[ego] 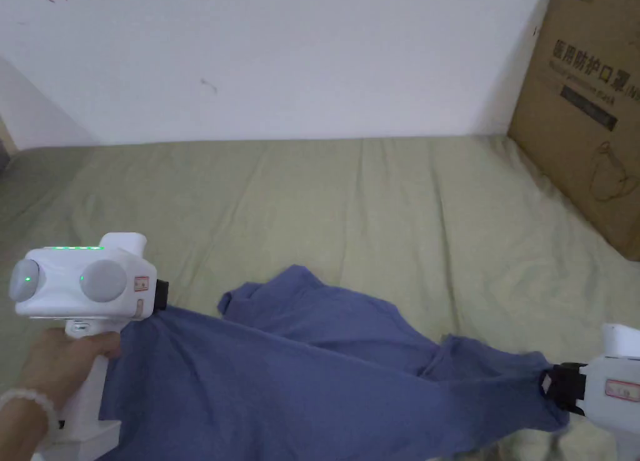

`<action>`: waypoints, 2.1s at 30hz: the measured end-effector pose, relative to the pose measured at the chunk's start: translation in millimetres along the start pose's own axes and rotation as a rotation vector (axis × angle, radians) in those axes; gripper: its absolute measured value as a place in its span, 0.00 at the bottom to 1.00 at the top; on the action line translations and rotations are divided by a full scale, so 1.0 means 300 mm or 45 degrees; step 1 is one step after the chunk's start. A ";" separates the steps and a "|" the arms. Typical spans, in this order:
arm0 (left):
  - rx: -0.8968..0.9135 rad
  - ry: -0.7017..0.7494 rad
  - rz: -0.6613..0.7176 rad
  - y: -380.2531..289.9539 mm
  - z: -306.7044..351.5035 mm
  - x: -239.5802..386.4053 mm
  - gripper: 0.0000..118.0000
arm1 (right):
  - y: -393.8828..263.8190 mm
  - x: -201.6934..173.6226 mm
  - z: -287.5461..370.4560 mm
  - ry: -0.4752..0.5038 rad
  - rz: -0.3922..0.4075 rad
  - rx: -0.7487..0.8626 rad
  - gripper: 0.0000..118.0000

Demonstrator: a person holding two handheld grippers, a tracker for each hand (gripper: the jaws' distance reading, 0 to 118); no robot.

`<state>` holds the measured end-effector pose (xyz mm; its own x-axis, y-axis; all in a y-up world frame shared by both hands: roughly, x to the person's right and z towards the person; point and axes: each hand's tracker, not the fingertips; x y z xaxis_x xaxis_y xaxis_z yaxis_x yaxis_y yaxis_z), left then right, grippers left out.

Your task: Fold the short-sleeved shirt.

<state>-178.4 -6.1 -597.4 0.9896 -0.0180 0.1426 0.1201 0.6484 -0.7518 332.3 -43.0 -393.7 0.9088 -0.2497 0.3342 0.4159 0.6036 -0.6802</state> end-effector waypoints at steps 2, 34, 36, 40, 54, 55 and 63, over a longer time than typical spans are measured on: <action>0.083 0.039 -0.025 0.036 0.116 -0.007 0.03 | 0.062 -0.026 0.034 0.047 -0.025 0.060 0.04; 1.015 0.466 0.178 1.083 1.065 -0.094 0.03 | 1.481 -0.845 0.988 0.027 0.134 0.955 0.04; 1.076 0.522 0.129 1.098 1.032 -0.074 0.03 | 1.483 -0.865 0.978 -0.073 0.194 0.996 0.04; 1.083 0.560 0.099 1.056 0.883 -0.047 0.03 | 1.444 -0.851 0.845 -0.103 0.256 0.997 0.04; 0.502 0.544 -0.102 0.619 0.020 -0.004 0.03 | 1.047 -0.623 -0.108 -0.165 0.303 0.316 0.04; 0.461 0.540 -0.061 0.545 -0.043 0.001 0.03 | 0.991 -0.601 -0.171 -0.175 0.305 0.266 0.04; 0.144 0.468 0.024 0.124 -0.260 -0.044 0.03 | 0.628 -0.433 -0.472 -0.183 0.312 -0.085 0.04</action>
<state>-180.7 -41.0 -677.4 0.9562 -0.2639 -0.1262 0.1127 0.7305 -0.6736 297.2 -4.1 -657.8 0.9707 0.0104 0.2402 0.1898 0.5803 -0.7920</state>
